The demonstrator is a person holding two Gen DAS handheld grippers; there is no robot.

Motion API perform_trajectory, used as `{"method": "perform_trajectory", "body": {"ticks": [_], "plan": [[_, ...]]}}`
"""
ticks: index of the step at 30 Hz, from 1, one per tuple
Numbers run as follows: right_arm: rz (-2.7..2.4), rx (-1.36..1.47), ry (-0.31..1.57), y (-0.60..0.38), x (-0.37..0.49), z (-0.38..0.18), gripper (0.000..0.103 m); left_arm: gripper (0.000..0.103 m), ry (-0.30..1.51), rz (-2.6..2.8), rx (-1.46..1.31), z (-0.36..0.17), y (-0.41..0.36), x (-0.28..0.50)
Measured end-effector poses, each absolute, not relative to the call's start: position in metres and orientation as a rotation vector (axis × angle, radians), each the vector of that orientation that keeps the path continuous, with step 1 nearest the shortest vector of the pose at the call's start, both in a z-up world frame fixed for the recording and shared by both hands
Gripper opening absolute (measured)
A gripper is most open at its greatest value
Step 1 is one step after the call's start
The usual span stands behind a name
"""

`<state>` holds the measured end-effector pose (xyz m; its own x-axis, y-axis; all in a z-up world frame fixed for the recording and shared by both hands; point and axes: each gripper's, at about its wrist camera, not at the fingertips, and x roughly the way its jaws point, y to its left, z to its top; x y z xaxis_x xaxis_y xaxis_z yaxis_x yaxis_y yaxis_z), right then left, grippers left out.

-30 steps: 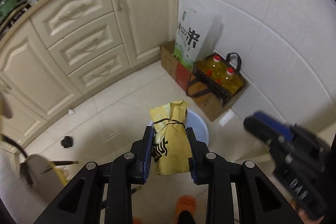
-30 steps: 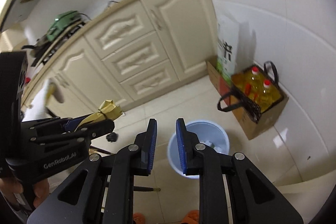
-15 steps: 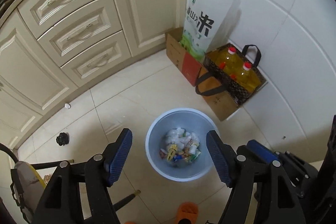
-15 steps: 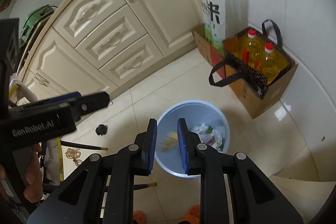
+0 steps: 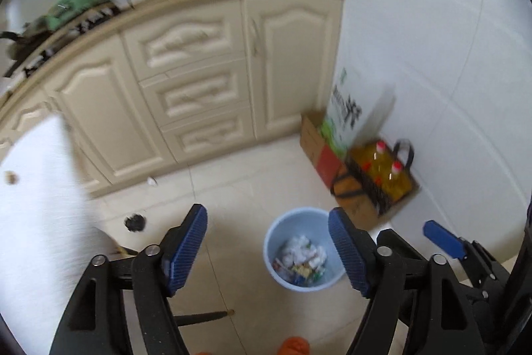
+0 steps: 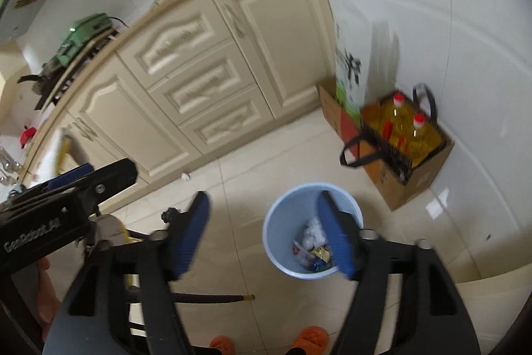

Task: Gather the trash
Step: 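Turn both tools back toward the table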

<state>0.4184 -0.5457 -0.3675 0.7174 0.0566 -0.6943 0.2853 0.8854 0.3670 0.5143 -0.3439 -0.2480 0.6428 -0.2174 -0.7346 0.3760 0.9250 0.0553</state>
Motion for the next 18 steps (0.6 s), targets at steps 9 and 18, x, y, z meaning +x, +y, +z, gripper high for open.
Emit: {"method": "perform_trajectory", "body": {"ticks": [9, 18], "plan": [[-0.032, 0.329, 0.621, -0.434, 0.394, -0.243, 0.100, 0.095, 0.587, -0.302, 0.153, -0.143, -0.197, 0.414], [0.152, 0.113, 0.580, -0.280, 0.431, -0.172, 0.103, 0.100, 0.513, -0.051, 0.129, -0.102, 0.006, 0.366]]}}
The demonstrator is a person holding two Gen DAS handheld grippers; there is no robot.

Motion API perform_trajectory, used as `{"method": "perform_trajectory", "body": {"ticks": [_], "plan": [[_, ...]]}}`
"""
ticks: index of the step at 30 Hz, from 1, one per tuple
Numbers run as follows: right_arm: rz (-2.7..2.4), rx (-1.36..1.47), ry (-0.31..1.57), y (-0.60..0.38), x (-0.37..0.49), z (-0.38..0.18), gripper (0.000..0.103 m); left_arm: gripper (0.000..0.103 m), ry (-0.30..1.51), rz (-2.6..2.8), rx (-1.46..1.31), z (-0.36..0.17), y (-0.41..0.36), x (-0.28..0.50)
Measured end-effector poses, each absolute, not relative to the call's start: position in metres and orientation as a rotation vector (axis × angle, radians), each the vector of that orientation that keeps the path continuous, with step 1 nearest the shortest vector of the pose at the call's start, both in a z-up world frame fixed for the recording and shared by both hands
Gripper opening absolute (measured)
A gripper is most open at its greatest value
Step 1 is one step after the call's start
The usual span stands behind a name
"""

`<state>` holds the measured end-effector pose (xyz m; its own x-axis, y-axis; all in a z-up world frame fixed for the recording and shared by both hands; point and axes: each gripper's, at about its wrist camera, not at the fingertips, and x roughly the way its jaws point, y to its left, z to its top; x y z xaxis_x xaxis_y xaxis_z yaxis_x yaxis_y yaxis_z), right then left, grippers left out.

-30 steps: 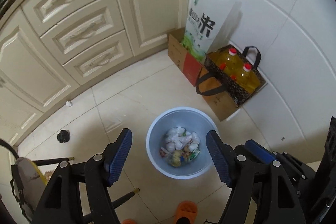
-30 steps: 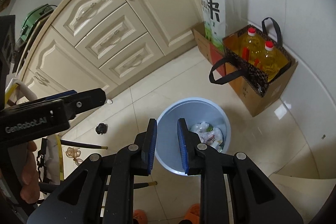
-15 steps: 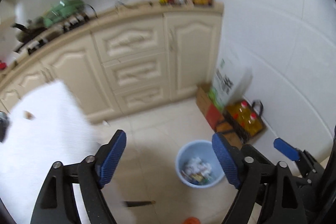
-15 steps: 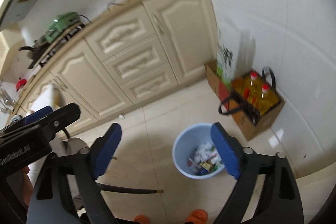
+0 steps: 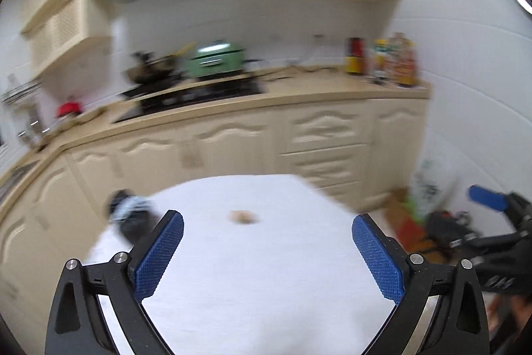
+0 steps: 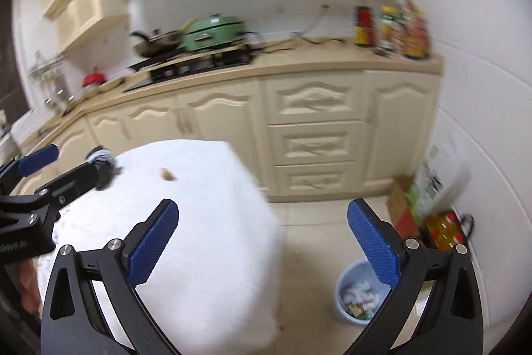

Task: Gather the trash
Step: 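Turn both tools back toward the table, then grasp the black trash bag with the left tool while the right tool grasps the brown lump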

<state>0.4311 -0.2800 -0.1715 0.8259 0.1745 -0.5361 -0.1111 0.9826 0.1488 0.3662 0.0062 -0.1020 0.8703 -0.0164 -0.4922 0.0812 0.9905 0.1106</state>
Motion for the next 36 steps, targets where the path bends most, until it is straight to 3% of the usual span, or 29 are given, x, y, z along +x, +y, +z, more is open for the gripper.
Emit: {"method": "perform_trajectory", "body": {"ticks": [8, 18, 24, 30, 32, 36], "plan": [[0.334, -0.039, 0.688, -0.159, 0.514, -0.184, 0.103, 0.101, 0.629, 0.187, 0.053, -0.116, 0.147, 0.390], [0.416, -0.098, 0.882, -0.080, 0.627, -0.273, 0.101, 0.101, 0.821, 0.201, -0.142, -0.163, 0.239, 0.459], [0.415, -0.123, 0.904, -0.071, 0.656, -0.296, 0.079, 0.101, 0.850, 0.213, -0.095, -0.174, 0.230, 0.523], [0.419, -0.173, 0.886, -0.067, 0.660, -0.304, 0.041, 0.099, 0.869, 0.251, -0.011, -0.207, 0.209, 0.587], [0.430, -0.177, 0.877, -0.065, 0.659, -0.303, 0.024, 0.091, 0.885, 0.255, 0.003, -0.216, 0.208, 0.596], [0.436, -0.187, 0.871, -0.061, 0.654, -0.303, 0.020, 0.069, 0.907, 0.286, 0.022, -0.232, 0.210, 0.615]]}}
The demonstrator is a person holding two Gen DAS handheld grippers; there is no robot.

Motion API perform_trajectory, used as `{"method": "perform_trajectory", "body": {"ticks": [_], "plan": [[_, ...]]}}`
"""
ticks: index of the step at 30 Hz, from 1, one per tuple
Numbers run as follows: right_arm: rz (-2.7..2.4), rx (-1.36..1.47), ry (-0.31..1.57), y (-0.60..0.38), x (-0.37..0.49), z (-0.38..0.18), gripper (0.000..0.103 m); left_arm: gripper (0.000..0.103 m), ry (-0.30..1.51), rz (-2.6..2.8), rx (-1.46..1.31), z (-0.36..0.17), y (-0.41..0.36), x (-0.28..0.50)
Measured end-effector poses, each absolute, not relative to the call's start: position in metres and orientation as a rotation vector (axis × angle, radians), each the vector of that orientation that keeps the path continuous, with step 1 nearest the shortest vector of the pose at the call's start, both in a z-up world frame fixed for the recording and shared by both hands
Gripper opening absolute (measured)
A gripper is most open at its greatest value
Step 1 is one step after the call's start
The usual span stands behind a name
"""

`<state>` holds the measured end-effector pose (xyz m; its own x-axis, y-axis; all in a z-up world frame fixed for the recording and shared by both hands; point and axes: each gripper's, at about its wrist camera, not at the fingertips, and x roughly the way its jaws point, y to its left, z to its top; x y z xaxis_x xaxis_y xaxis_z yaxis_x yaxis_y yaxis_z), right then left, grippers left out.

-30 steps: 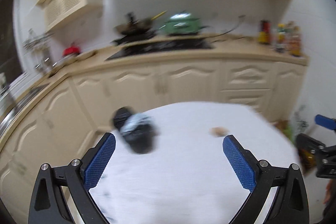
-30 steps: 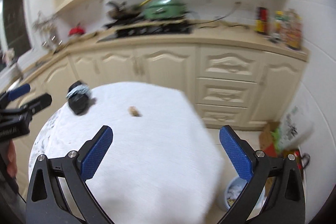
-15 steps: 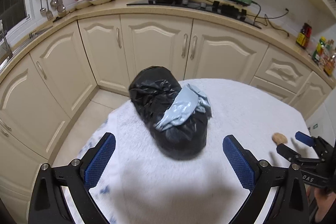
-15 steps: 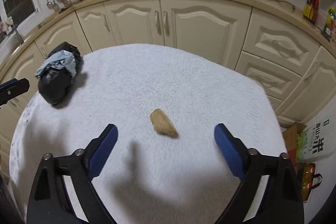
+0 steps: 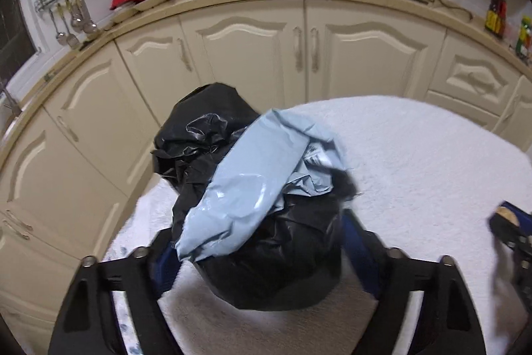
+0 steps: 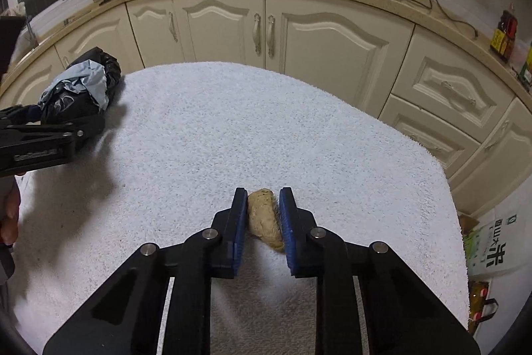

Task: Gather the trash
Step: 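Grasp the black trash bag with the left tool while the right tool grasps the brown lump, then carry the black bag and brown lump over the blue bin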

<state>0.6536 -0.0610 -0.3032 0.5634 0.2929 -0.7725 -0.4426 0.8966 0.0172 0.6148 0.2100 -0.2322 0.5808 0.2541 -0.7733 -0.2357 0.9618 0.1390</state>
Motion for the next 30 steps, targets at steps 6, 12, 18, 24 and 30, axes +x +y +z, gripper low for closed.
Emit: {"method": "perform_trajectory", "body": {"ticks": [6, 12, 18, 24, 30], "plan": [[0.448, -0.149, 0.871, -0.071, 0.637, -0.299, 0.019, 0.062, 0.888, 0.244, -0.024, -0.224, 0.218, 0.605], [0.458, -0.095, 0.843, -0.094, 0.608, -0.285, 0.019, 0.062, 0.809, 0.159, 0.026, -0.190, 0.186, 0.555], [0.437, -0.047, 0.784, -0.133, 0.566, -0.263, 0.019, 0.062, 0.725, 0.020, 0.105, -0.152, 0.112, 0.510], [0.381, 0.018, 0.712, -0.201, 0.514, -0.237, 0.019, 0.062, 0.684, -0.133, 0.157, -0.130, 0.022, 0.472], [0.287, 0.103, 0.648, -0.292, 0.458, -0.224, 0.019, 0.062, 0.689, -0.264, 0.207, -0.125, -0.073, 0.444]]}}
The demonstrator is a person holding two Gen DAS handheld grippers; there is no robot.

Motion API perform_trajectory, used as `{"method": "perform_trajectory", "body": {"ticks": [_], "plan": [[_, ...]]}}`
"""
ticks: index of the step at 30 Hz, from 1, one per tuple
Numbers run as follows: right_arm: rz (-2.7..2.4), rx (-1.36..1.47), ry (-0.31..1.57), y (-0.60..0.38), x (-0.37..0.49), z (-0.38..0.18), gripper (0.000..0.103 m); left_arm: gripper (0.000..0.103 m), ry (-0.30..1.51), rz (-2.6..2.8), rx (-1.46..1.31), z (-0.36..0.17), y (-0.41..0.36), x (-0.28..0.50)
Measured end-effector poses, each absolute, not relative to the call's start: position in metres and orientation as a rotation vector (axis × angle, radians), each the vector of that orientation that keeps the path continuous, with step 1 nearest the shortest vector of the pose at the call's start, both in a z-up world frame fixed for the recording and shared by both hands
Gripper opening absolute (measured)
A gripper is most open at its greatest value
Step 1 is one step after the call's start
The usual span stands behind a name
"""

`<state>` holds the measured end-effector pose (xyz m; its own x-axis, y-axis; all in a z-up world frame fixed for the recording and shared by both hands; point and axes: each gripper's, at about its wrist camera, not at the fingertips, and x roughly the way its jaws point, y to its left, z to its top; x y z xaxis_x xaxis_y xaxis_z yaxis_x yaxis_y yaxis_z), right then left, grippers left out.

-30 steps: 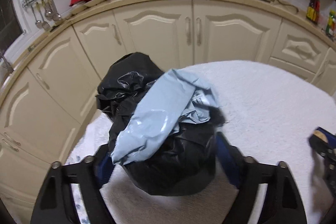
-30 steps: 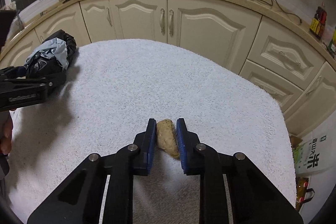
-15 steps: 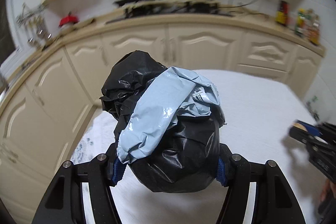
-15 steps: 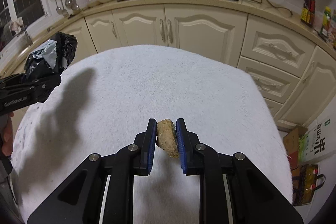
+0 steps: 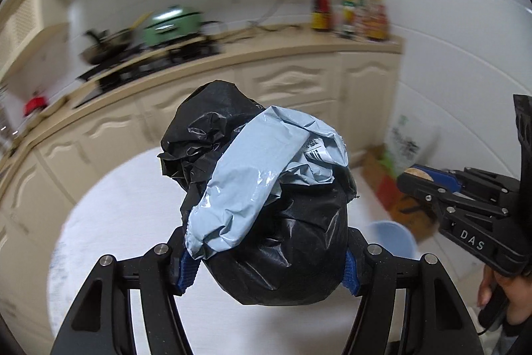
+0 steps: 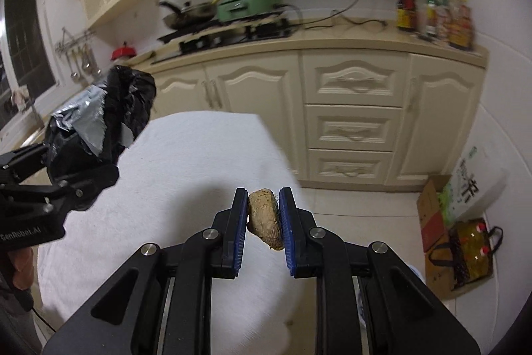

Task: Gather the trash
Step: 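Carry the black bag and brown lump over the blue bin, then open both tools to drop the items into the blue bin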

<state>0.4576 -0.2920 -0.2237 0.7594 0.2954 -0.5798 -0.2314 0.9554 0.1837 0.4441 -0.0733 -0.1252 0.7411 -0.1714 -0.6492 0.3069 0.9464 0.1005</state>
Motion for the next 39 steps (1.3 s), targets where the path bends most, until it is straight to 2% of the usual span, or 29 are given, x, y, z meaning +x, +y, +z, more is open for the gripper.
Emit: {"method": "perform_trajectory", "body": {"ticks": [8, 16, 24, 27, 31, 39], "plan": [[0.117, 0.253, 0.654, -0.423, 0.409, -0.261, 0.019, 0.063, 0.762, -0.455, 0.312, -0.163, -0.214, 0.463], [-0.005, 0.405, 0.731, -0.522, 0.404, -0.347, 0.019, 0.063, 0.923, -0.547, 0.395, -0.261, -0.333, 0.533], [-0.075, 0.517, 0.817, -0.582, 0.423, -0.434, 0.019, 0.065, 1.029, -0.541, 0.449, -0.336, -0.423, 0.588], [-0.088, 0.539, 0.835, -0.593, 0.429, -0.455, 0.019, 0.068, 1.057, -0.529, 0.447, -0.362, -0.447, 0.613], [-0.102, 0.567, 0.854, -0.601, 0.433, -0.478, 0.019, 0.086, 1.043, -0.478, 0.451, -0.385, -0.454, 0.639], [-0.104, 0.606, 0.875, -0.605, 0.448, -0.507, 0.019, 0.087, 1.032, -0.412, 0.444, -0.403, -0.448, 0.631]]}}
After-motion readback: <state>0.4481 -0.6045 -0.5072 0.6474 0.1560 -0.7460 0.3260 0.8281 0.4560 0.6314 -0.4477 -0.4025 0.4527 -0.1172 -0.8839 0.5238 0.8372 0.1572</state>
